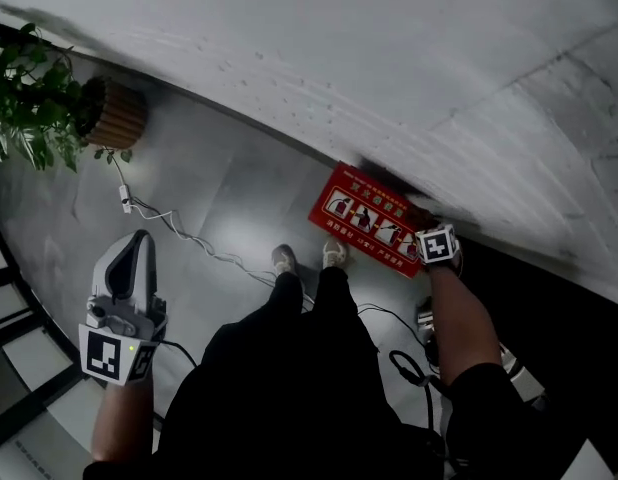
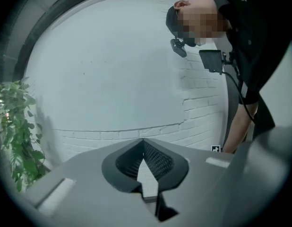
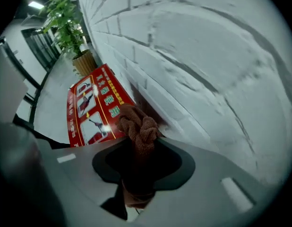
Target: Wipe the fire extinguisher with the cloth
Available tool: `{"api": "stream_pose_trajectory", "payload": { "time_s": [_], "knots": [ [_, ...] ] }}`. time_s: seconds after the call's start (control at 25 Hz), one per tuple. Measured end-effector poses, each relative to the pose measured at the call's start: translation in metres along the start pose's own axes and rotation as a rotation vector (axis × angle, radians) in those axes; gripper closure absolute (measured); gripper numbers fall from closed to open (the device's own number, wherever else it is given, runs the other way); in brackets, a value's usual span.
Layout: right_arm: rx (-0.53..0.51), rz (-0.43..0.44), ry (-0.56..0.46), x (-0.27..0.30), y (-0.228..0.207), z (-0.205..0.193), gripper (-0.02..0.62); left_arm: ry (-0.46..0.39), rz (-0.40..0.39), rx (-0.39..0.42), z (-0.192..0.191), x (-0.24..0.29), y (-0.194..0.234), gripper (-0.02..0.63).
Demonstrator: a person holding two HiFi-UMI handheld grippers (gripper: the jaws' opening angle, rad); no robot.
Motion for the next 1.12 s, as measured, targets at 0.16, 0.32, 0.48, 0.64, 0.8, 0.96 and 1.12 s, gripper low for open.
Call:
{"api": "stream_pose_trajectory", "payload": {
  "time_s": [0.16,0.32,0.48,0.64,0.8,0.96,1.12],
  "knots": [
    [0.180,-0.071,0.080,-0.009,-0.022,-0.045,0.476,-0.013,-0.047,-0.011,-0.001,0.013,0.001,0.606],
    [0.158,-0.056,-0.050,-0.024,0.006,-0.021,0.479,-0.029,-0.005,-0.044,-0.008,0.001,0.004,0.606],
    [-0.128,0.049,-0.369,-0.032,0.085,0.083,0.479,0.002,0.087,-0.099,-0.021,-0.031,0.008,0.606],
    [-0.293,0.171,-0.412,-0.030,0.171,0.170,0.477,0.050,0.202,-0.065,-0.018,-0.073,-0.004,0.606],
    [-0.468,0.176,-0.289,-0.003,0.208,0.197,0.476,0.095,0.322,-0.099,-0.021,-0.119,-0.018,0.606],
    [-0.455,0.155,-0.265,-0.002,0.187,0.185,0.477,0.109,0.346,-0.131,-0.036,-0.135,-0.028,0.606],
    [-0.396,0.105,-0.187,-0.002,0.137,0.137,0.476,0.061,0.266,-0.159,-0.044,-0.114,-0.023,0.606]
  ]
}}
Point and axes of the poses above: the fingertips, and each gripper's own axes: x forward along the fingers, y to its left, z out of its top, the point moved 10 cm from there along -x, backward along the fingers, and after that the axes turned 12 degrees about -z, right-handed, at the moved point
